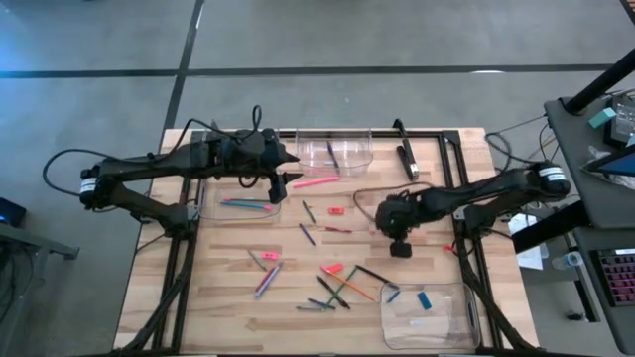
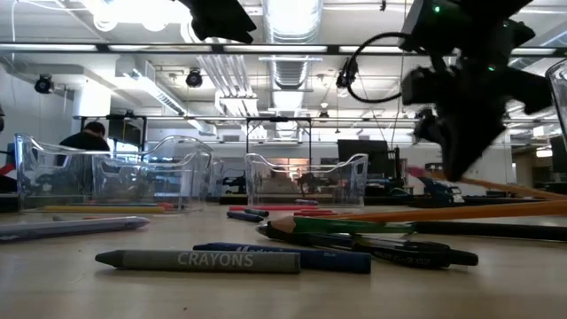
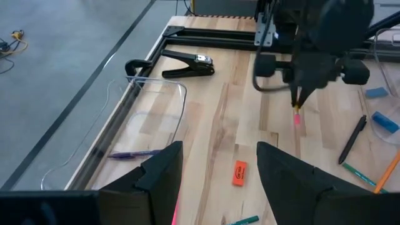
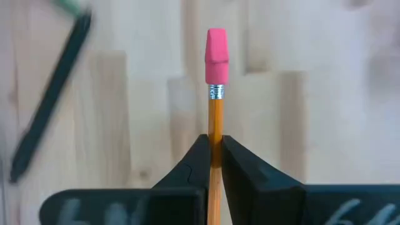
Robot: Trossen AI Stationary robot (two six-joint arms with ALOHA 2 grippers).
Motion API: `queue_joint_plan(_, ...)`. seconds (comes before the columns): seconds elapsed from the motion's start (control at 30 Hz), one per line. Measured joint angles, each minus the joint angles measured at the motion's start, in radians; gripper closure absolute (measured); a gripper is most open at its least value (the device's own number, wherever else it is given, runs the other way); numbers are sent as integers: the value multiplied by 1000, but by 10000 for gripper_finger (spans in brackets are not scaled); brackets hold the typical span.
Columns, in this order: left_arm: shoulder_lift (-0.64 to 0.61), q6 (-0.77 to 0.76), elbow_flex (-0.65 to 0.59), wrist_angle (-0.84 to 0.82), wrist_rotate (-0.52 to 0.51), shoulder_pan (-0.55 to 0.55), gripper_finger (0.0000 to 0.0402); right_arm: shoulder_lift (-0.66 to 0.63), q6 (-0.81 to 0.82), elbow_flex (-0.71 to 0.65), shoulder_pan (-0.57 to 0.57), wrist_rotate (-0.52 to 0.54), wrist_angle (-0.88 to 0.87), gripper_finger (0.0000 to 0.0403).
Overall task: Sort crayons/erasers/pens/pencils in bins
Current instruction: Put the yellow pencil into the bottom left transparent bin
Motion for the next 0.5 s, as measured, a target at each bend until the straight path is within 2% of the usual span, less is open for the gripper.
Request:
queue_joint_plan(0.13, 16, -39, -2, 43, 22, 0, 212, -100, 62, 0, -56, 9, 106, 385)
queue_joint_plan(0.27, 46, -50, -2, 116, 104, 0, 212, -167, 114, 0, -115, 7, 254, 385)
queue_joint_plan(0.4, 96, -102, -2, 211, 186, -4, 212, -203, 172, 1, -167, 2, 454, 385)
queue_joint_plan(0.5, 142, -161, -2, 279, 205, -7, 212, -209, 211, 1, -196, 1, 615, 385)
